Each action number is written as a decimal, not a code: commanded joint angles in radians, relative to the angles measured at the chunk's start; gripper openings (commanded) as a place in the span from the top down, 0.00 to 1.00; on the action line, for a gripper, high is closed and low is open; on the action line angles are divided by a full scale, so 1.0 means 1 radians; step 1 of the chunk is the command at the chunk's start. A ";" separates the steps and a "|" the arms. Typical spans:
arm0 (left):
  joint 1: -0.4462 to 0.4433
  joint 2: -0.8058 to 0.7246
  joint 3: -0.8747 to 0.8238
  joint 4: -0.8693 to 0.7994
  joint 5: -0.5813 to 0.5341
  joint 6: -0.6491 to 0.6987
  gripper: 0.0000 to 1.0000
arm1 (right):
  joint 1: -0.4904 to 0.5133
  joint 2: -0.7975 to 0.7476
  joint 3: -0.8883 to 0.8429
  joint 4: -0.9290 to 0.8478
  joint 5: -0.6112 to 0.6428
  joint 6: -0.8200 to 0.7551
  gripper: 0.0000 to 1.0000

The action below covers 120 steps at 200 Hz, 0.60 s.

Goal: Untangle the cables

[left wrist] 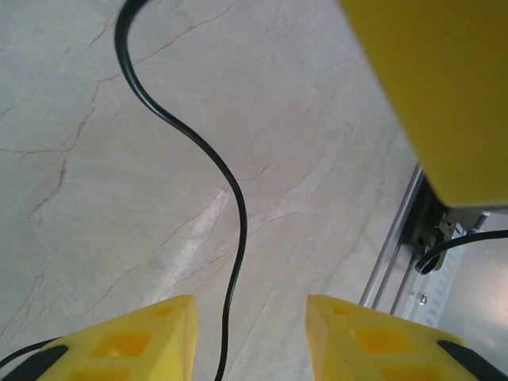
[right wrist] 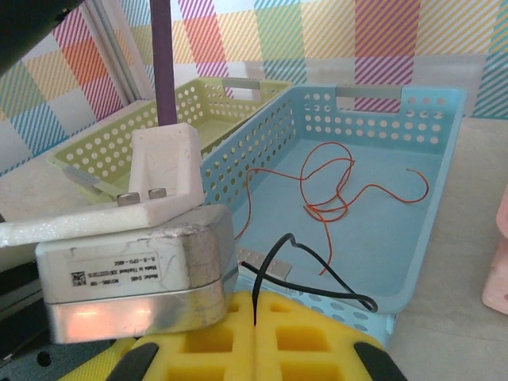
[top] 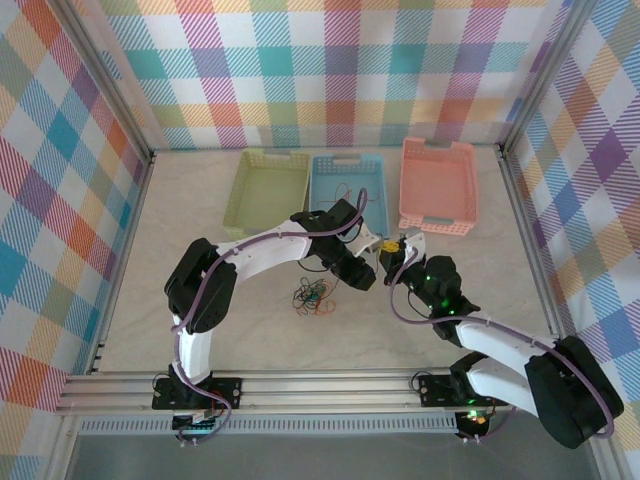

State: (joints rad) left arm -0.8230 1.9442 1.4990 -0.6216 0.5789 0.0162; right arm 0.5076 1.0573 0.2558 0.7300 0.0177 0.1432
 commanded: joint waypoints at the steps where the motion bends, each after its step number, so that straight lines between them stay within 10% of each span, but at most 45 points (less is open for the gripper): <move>1: -0.018 0.033 0.000 -0.058 0.030 0.005 0.60 | -0.028 -0.053 -0.001 0.071 0.059 0.057 1.00; 120: -0.018 0.022 -0.019 -0.073 0.002 0.007 0.70 | -0.102 -0.168 -0.032 0.008 0.144 0.126 1.00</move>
State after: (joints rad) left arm -0.8246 1.9713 1.4887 -0.6613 0.5823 0.0158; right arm 0.4206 0.9264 0.2371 0.7269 0.1341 0.2367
